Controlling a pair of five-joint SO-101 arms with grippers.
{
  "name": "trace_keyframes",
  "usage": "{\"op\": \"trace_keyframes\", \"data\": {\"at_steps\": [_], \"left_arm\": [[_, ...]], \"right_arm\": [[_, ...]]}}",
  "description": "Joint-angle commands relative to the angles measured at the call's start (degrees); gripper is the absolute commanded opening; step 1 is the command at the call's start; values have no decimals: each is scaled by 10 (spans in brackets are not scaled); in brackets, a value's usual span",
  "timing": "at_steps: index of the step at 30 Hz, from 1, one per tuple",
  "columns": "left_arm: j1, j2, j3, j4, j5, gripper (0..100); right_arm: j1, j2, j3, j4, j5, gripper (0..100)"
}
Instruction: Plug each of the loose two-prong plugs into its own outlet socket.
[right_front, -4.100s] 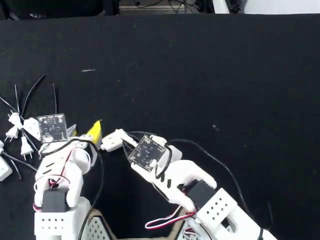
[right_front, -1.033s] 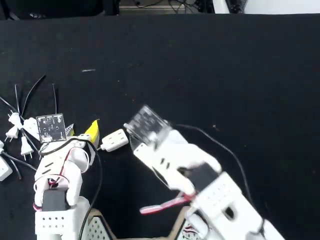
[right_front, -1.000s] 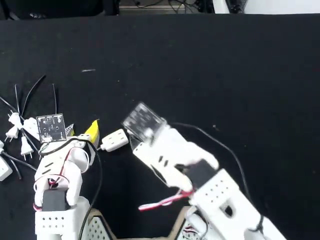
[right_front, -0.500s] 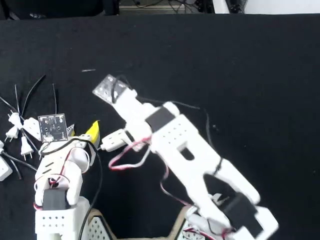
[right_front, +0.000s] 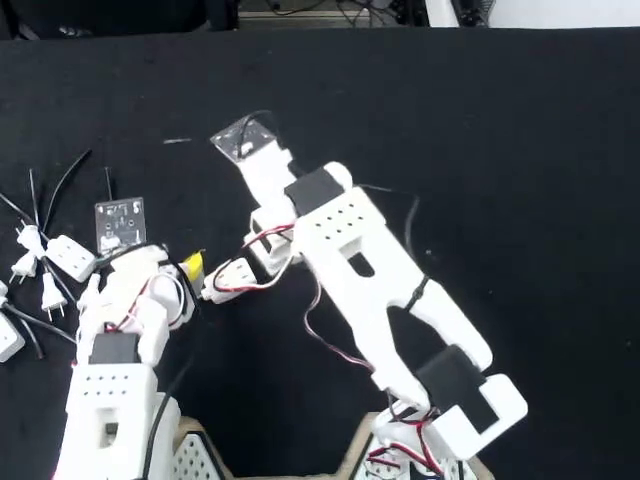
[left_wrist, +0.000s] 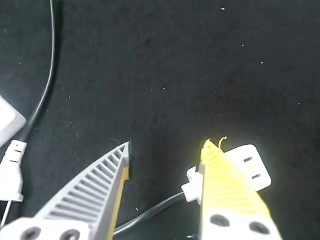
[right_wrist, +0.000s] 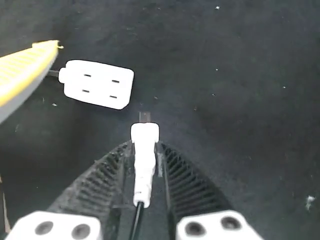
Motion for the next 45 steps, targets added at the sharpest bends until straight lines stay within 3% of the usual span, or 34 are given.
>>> {"op": "trace_keyframes", "data": {"at_steps": [1, 9, 16, 22, 33, 38, 41, 45], "left_arm": [[0, 41, -52, -15, -1, 234], [-52, 199, -146, 14, 24, 234], [-51, 331, -228, 60, 21, 234], [24, 406, -279, 124, -29, 234], [108, 402, -275, 132, -29, 234], [38, 353, -284, 159, -32, 234], [13, 324, -326, 246, -104, 234], [75, 328, -348, 348, -261, 234]], "right_arm": [[14, -4, 22, -23, -5, 10], [15, -4, 57, -40, -1, 10], [40, -4, 54, -40, 0, 10], [88, -37, 57, -40, 0, 10], [89, -92, 87, -40, 0, 10], [87, -89, 88, -41, 0, 10], [88, -89, 88, -41, 0, 10], [88, -89, 88, -41, 0, 10]]}}
